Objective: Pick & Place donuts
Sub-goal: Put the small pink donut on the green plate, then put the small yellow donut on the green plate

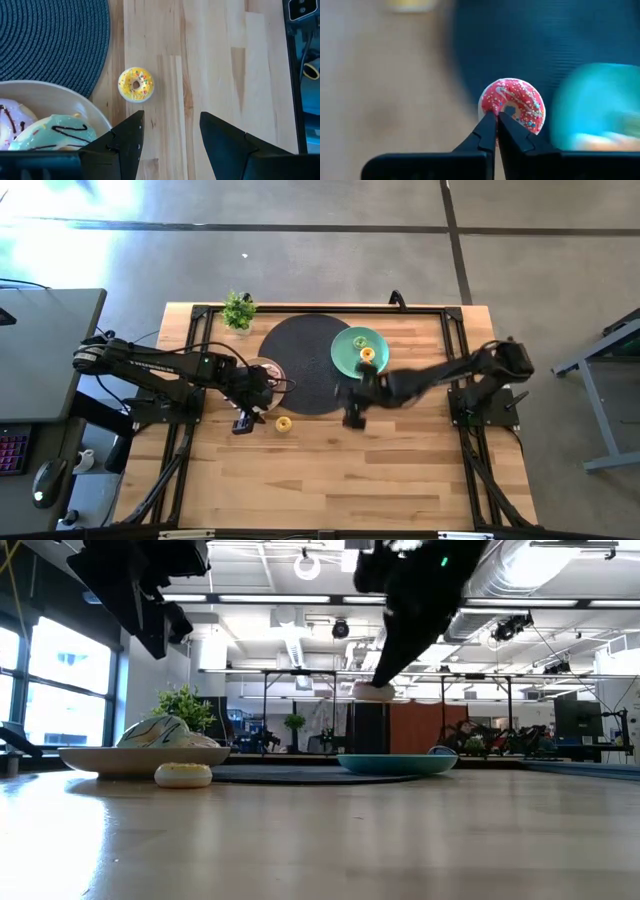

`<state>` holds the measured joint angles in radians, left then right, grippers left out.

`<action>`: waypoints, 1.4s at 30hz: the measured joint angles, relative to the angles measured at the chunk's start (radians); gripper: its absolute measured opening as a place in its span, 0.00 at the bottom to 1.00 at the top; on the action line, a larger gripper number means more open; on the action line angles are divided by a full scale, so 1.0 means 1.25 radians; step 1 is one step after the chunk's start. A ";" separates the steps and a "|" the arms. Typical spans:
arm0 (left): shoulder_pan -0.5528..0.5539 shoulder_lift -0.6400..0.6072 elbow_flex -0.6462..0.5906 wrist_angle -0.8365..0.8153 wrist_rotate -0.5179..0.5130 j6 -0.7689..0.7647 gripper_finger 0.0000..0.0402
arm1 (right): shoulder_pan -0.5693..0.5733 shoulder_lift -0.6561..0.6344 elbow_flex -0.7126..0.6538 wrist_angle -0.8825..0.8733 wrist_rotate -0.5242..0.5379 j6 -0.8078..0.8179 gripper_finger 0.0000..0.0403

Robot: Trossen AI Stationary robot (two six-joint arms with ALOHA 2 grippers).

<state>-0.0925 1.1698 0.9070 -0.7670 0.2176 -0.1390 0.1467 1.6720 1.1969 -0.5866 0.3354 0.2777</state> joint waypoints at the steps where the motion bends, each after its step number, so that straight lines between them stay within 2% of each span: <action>1: 0.000 0.000 0.000 0.003 0.000 0.000 0.47 | -0.029 -0.005 -0.003 -0.017 0.049 -0.014 0.01; 2: 0.000 0.000 0.000 0.007 0.001 0.000 0.47 | -0.062 -0.009 -0.007 -0.024 0.085 -0.028 0.01; 4: 0.000 0.000 0.000 0.015 0.003 0.000 0.47 | -0.136 -0.009 -0.014 -0.025 0.096 -0.047 0.01; 11: 0.000 0.000 0.000 0.014 0.003 -0.027 0.47 | -0.356 0.014 -0.069 0.059 -0.051 -0.083 0.02; 15: 0.000 0.000 0.000 0.014 0.004 -0.027 0.47 | -0.422 0.014 -0.120 0.197 -0.198 -0.119 0.02; 18: 0.000 0.000 0.000 0.014 0.004 -0.026 0.47 | -0.439 0.014 -0.157 0.272 -0.231 -0.159 0.05; 29: 0.000 0.000 0.000 0.014 0.005 -0.025 0.47 | -0.425 0.009 -0.185 0.300 -0.232 -0.165 0.32; 35: -0.001 0.024 0.000 0.026 0.005 -0.025 0.47 | -0.340 0.003 -0.185 0.331 -0.278 -0.171 0.34; 42: -0.099 0.099 -0.040 0.150 0.003 -0.033 0.47 | -0.173 0.003 -0.184 0.472 -0.364 -0.220 0.34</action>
<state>-0.2157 1.2932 0.8572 -0.5800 0.2220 -0.1806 -0.0693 1.6752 0.9672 0.0039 -0.1192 0.0031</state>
